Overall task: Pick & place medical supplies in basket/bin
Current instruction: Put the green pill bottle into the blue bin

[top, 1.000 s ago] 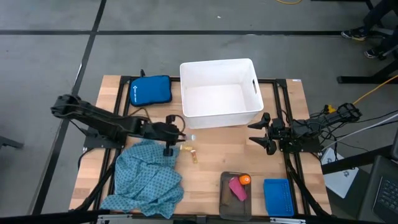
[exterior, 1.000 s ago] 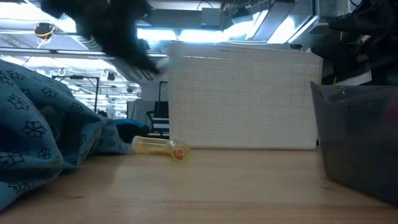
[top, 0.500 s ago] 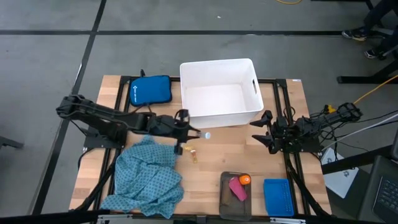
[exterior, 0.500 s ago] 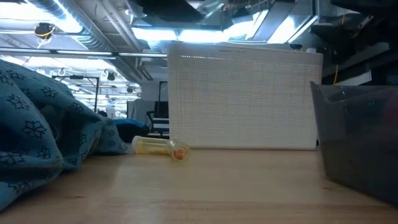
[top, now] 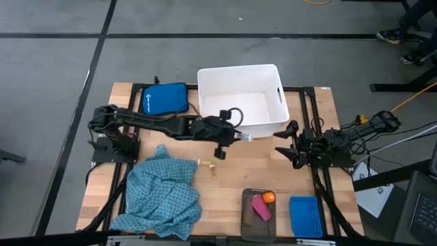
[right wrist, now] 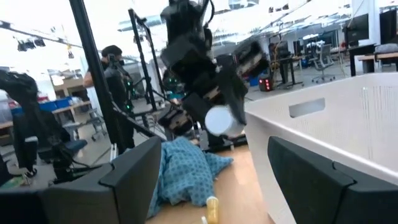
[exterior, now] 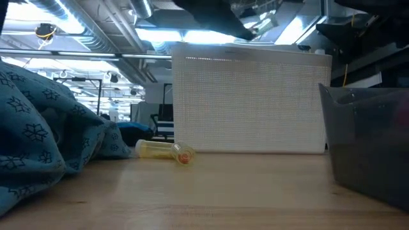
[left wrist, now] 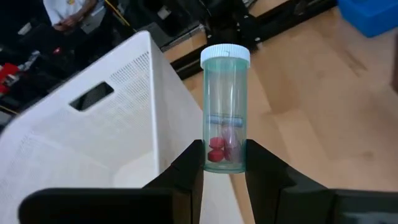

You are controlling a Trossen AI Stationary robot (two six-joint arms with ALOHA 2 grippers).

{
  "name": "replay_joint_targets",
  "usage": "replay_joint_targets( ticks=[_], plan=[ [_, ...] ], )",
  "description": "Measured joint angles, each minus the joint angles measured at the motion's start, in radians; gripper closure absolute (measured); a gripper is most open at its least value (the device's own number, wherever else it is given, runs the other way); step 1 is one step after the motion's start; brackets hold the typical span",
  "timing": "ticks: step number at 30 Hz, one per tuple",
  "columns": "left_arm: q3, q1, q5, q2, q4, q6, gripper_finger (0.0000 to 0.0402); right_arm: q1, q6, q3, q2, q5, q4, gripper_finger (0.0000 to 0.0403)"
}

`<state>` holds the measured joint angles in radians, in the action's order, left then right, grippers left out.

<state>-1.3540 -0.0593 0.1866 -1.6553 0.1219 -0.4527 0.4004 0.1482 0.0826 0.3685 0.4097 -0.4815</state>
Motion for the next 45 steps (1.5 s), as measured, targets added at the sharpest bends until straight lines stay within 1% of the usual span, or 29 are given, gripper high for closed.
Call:
replay_joint_targets(
  ticks=[5, 11, 13, 17, 22, 26, 29, 34, 39, 41, 45],
  plan=[
    [-0.123, -0.001, 0.000, -0.079, 0.044, -0.053, 0.0320, 0.000, -0.003, 0.000, 0.013, 0.002, -0.011, 0.0105],
    [-0.227, -0.018, 0.007, -0.133, 0.104, -0.109, 0.0320, 0.000, -0.077, 0.033, 0.045, 0.002, -0.014, 0.0105],
    [-0.256, -0.025, 0.032, -0.146, 0.137, -0.127, 0.0320, 0.000, -0.083, 0.058, 0.077, 0.002, -0.014, 0.0105],
    [-0.300, -0.031, 0.115, -0.152, 0.195, -0.148, 0.0320, 0.000, -0.100, 0.115, 0.171, 0.002, -0.010, 0.0105],
    [-0.302, -0.033, 0.158, -0.152, 0.192, -0.169, 0.0320, 0.001, -0.112, 0.183, 0.313, 0.048, 0.004, 0.0105],
    [-0.301, -0.047, 0.220, -0.152, 0.211, -0.195, 0.0320, 0.000, -0.134, 0.236, 0.414, 0.062, 0.011, 0.0105],
    [-0.299, -0.061, 0.250, -0.152, 0.215, -0.200, 0.0320, 0.001, -0.142, 0.277, 0.465, 0.057, 0.012, 0.0105],
    [-0.299, -0.103, 0.333, -0.152, 0.209, -0.238, 0.0320, 0.001, -0.155, 0.328, 0.500, 0.047, 0.071, 0.0105],
    [-0.302, -0.137, 0.339, -0.151, 0.180, -0.227, 0.0320, 0.000, -0.139, 0.335, 0.505, 0.062, 0.109, 0.0105],
    [-0.302, -0.151, 0.360, -0.152, 0.189, -0.231, 0.0320, 0.001, -0.133, 0.335, 0.505, 0.095, 0.124, 0.0105],
    [-0.302, -0.175, 0.483, -0.152, 0.190, -0.260, 0.0320, 0.000, -0.133, 0.335, 0.505, 0.164, 0.132, 0.0105]
  ],
)
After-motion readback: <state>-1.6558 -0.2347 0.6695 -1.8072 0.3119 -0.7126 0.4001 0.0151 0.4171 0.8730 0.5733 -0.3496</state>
